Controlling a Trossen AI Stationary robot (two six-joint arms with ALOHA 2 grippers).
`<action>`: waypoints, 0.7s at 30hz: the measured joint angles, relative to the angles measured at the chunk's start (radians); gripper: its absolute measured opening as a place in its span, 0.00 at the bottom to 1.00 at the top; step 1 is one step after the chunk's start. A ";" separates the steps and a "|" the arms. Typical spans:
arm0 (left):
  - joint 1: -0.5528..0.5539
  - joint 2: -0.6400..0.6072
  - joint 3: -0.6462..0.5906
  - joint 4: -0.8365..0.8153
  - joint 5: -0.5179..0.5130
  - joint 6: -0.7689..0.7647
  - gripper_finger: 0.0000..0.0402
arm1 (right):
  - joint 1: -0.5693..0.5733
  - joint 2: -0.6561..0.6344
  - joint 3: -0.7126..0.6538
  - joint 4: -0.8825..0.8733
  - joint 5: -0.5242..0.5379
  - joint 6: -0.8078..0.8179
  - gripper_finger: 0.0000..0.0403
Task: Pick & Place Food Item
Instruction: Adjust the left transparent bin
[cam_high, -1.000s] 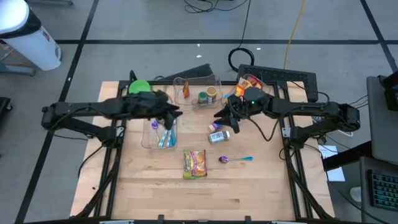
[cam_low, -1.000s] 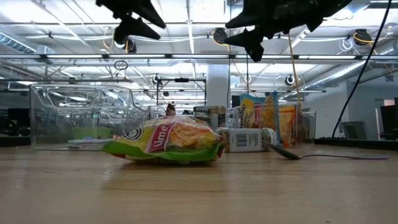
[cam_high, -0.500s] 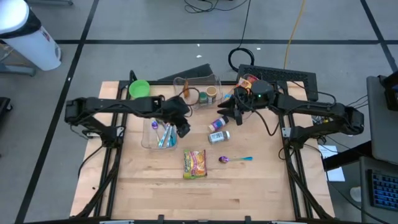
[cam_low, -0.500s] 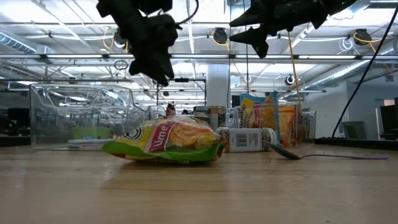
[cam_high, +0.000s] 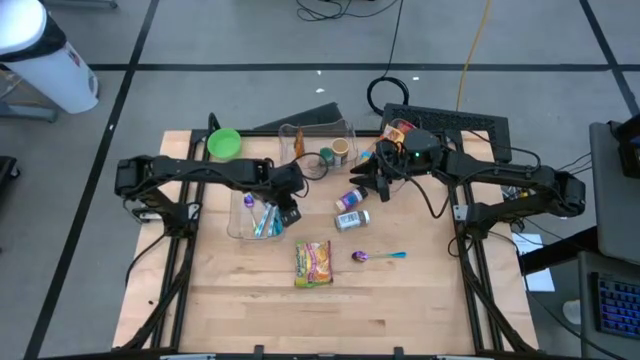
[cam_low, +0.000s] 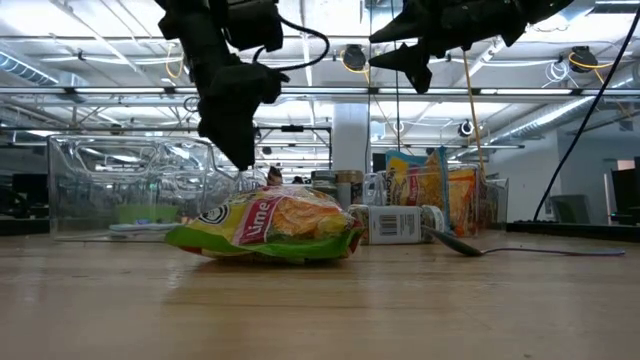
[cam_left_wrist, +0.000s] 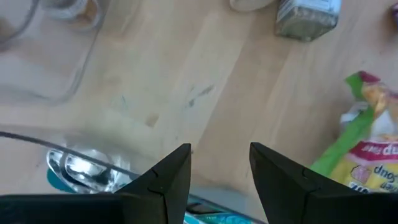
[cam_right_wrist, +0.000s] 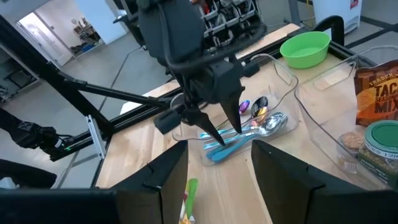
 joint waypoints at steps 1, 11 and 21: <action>0.000 0.007 0.000 -0.004 0.000 0.000 0.42 | 0.000 0.000 0.000 0.000 0.000 0.000 0.42; -0.002 0.045 0.000 -0.061 0.003 0.031 0.42 | 0.001 0.000 0.000 -0.016 -0.004 0.000 0.42; -0.002 0.045 0.001 -0.171 -0.026 0.069 0.42 | 0.001 0.000 0.000 -0.042 -0.004 0.001 0.42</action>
